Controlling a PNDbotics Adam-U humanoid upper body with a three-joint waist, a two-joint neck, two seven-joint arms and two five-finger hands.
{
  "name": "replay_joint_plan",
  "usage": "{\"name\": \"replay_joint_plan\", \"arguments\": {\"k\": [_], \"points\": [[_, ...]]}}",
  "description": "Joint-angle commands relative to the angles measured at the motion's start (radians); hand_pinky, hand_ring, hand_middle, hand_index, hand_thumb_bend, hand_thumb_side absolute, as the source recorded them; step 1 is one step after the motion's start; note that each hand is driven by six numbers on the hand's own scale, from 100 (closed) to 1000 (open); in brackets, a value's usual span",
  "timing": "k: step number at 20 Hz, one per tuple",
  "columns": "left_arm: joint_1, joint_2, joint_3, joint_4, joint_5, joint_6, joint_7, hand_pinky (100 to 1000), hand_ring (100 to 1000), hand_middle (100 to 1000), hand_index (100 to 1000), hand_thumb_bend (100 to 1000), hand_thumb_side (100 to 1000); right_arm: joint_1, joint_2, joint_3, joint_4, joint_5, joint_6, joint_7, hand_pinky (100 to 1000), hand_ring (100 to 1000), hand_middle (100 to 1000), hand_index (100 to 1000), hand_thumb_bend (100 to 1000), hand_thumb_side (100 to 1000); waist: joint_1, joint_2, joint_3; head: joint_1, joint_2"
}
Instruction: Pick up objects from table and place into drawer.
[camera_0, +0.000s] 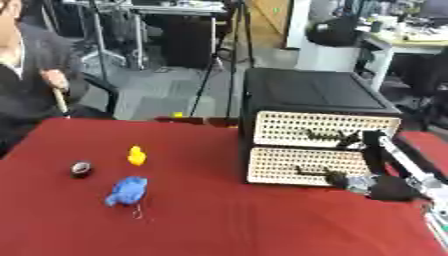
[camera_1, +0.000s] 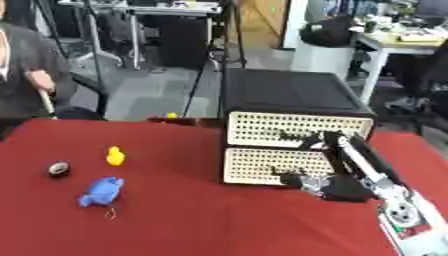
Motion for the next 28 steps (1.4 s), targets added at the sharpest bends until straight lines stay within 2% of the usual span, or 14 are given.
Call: {"name": "replay_joint_plan", "arguments": {"k": [1,9,14,20,28], "points": [[-0.009,0.022,0.001,-0.016,-0.001,-0.002,-0.004,428,425,506,777,100,828,-0.039,-0.042,-0.007,0.023,0.007,0.007,-0.006,120,100,100,671,853,694,0.004,-0.008,0.001,-0.008,0.004],[-0.007,0.022,-0.001,-0.015,-0.002,-0.002,-0.006,428,425,507,777,100,828,-0.123,-0.063,-0.005,0.154,0.031,0.015,-0.007,119,100,100,688,870,658,0.004,-0.01,0.004,-0.022,0.007],[-0.008,0.022,-0.004,-0.014,-0.002,-0.002,-0.009,428,425,507,777,100,832,-0.204,-0.074,0.004,0.263,0.055,0.014,0.002,119,100,100,691,881,635,0.003,-0.012,0.007,-0.024,0.008],[-0.01,0.02,-0.007,-0.013,-0.003,-0.002,-0.015,428,426,507,777,100,833,-0.3,-0.058,0.016,0.405,0.099,-0.003,0.013,118,100,100,689,889,614,0.004,-0.012,0.01,-0.026,0.011],[-0.01,0.016,-0.011,-0.011,-0.002,-0.005,-0.019,427,426,508,778,100,835,-0.373,-0.029,0.015,0.56,0.149,-0.017,0.01,125,100,100,675,895,572,0.009,-0.011,0.018,-0.033,0.015]]}}
